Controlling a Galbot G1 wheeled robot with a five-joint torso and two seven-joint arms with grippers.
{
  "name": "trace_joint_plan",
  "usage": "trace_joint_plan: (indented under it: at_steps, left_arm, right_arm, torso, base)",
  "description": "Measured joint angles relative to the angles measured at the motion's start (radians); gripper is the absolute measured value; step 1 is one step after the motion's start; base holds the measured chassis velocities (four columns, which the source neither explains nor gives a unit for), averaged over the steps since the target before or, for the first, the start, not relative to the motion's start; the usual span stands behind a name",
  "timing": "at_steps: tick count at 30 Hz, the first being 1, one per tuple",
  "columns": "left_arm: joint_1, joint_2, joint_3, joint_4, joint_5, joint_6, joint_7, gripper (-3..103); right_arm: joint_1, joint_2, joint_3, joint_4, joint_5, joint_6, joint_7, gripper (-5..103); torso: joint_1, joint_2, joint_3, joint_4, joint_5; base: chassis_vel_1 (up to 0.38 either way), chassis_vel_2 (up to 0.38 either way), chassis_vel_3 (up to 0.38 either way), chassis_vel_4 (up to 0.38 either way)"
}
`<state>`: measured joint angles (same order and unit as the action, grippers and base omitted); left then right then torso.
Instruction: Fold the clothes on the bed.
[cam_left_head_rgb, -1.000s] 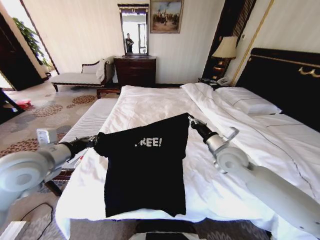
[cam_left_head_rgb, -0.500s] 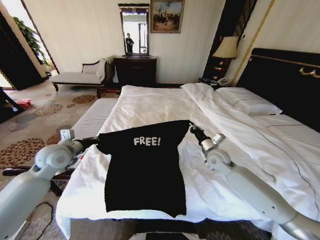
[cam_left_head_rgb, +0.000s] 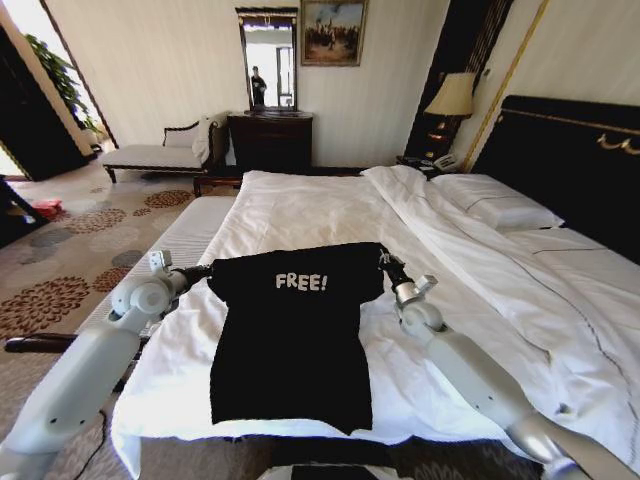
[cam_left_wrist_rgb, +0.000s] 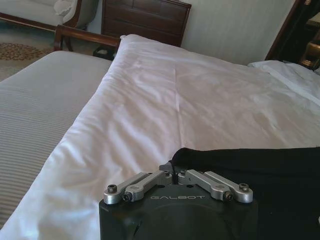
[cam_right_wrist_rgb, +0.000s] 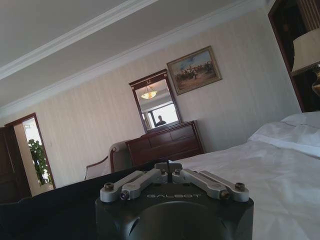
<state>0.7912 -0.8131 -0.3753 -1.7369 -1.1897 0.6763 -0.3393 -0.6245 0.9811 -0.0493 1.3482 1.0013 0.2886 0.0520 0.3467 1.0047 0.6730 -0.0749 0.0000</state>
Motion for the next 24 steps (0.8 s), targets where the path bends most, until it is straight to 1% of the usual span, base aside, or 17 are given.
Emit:
trace_joint_plan:
  at_steps: [1, 4, 5, 9, 10, 13, 14, 15, 19, 24]
  left_arm:
    - [0.0, 0.0, 0.0, 0.0, 0.0, 0.0, 0.0, 0]
    - [-0.026, -0.064, 0.018, 0.082, 0.075, -0.021, 0.025, 0]
    - [-0.026, -0.064, 0.018, 0.082, 0.075, -0.021, 0.025, 0]
    - [-0.071, -0.152, 0.071, 0.179, 0.148, -0.044, 0.039, 0]
    - [-0.071, -0.152, 0.071, 0.179, 0.148, -0.044, 0.039, 0]
    - [-0.11, -0.201, 0.104, 0.238, 0.191, -0.054, 0.049, 0]
    - [-0.124, -0.214, 0.111, 0.26, 0.197, -0.056, 0.05, 0]
    - [-0.124, -0.214, 0.111, 0.26, 0.197, -0.056, 0.05, 0]
    - [-0.174, -0.244, 0.134, 0.348, 0.21, -0.064, 0.053, 0]
    - [-0.196, -0.262, 0.151, 0.388, 0.214, -0.066, 0.054, 0]
  right_arm:
    - [0.0, 0.0, 0.0, 0.0, 0.0, 0.0, 0.0, 0]
    - [0.062, 0.054, -0.037, -0.115, -0.002, 0.007, -0.026, 0]
    - [0.062, 0.054, -0.037, -0.115, -0.002, 0.007, -0.026, 0]
    - [0.121, 0.122, -0.079, -0.282, -0.023, 0.025, -0.044, 0]
    - [0.121, 0.122, -0.079, -0.282, -0.023, 0.025, -0.044, 0]
    - [0.155, 0.177, -0.098, -0.392, -0.043, 0.05, -0.06, 0]
    - [0.166, 0.194, -0.103, -0.425, -0.044, 0.058, -0.067, 0]
    - [0.166, 0.194, -0.103, -0.425, -0.044, 0.058, -0.067, 0]
    - [0.217, 0.268, -0.12, -0.558, -0.047, 0.088, -0.108, 0]
    - [0.241, 0.302, -0.12, -0.622, -0.052, 0.092, -0.121, 0]
  torso:
    - [0.0, 0.0, 0.0, 0.0, 0.0]
    - [0.0, 0.0, 0.0, 0.0001, -0.0003]
    - [0.0, 0.0, 0.0, 0.0001, -0.0003]
    - [0.0, 0.0, 0.0, -0.0007, 0.0]
    - [0.0, 0.0, 0.0, -0.0007, 0.0]
    - [0.0, 0.0, 0.0, -0.0008, 0.0001]
    - [0.0, 0.0, 0.0, -0.0005, 0.0001]
    - [0.0, 0.0, 0.0, -0.0005, 0.0001]
    - [0.0, 0.0, 0.0, -0.0002, 0.0001]
    - [0.0, 0.0, 0.0, -0.0002, 0.0]
  base:
    - [0.0, 0.0, 0.0, 0.0]
    - [0.0, 0.0, 0.0, 0.0]
    - [0.0, 0.0, 0.0, 0.0]
    - [0.0, 0.0, 0.0, 0.0]
    - [0.0, 0.0, 0.0, 0.0]
    - [0.0, 0.0, 0.0, 0.0]
    - [0.0, 0.0, 0.0, 0.0]
    - [0.0, 0.0, 0.0, 0.0]
    - [0.0, 0.0, 0.0, 0.0]
    - [0.0, 0.0, 0.0, 0.0]
